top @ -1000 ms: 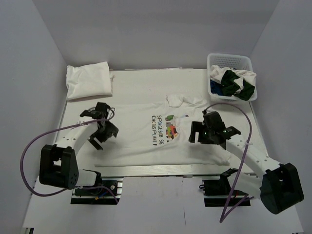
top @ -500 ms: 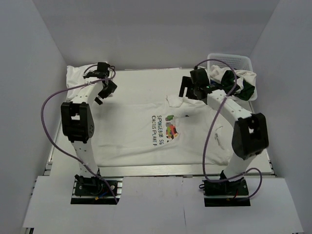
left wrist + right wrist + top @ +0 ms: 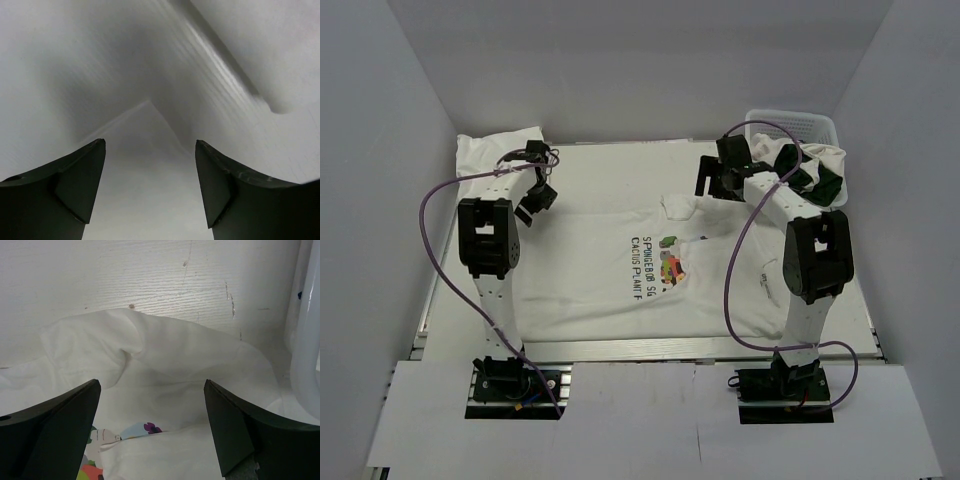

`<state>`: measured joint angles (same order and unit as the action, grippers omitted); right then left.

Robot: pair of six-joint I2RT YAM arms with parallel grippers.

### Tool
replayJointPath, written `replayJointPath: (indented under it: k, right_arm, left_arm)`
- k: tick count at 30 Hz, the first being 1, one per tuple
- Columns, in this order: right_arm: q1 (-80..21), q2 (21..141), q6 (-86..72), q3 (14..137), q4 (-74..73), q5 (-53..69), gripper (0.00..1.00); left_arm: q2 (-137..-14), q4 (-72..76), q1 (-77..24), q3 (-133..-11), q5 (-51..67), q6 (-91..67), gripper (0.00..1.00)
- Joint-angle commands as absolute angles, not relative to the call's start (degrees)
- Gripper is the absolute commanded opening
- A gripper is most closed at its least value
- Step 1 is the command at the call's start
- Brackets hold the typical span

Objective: Fold and stack the t-shirts

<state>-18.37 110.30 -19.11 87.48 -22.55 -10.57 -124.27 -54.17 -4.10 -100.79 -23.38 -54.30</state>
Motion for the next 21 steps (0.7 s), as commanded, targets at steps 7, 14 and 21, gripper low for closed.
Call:
replayJointPath:
  k: [7, 14, 21]
  right_arm:
    - [-18.2, 108.8, -16.5, 82.7, -18.0, -6.5, 0.9]
    - [-17.9, 111.9, -16.7, 84.0, -17.5, -8.7, 0.9]
    - [-17.8, 118.8, -19.3, 91.6, -17.3, -6.7, 0.88]
  left_arm:
    - [-129.7, -56.5, -2.5, -108.2, -26.4, -56.8, 0.72]
    - [-130.3, -55.0, -1.4, -107.1, -23.3, -56.1, 0.17]
    - [-127.8, -53.3, -1.4, -103.3, -21.6, -55.0, 0.0]
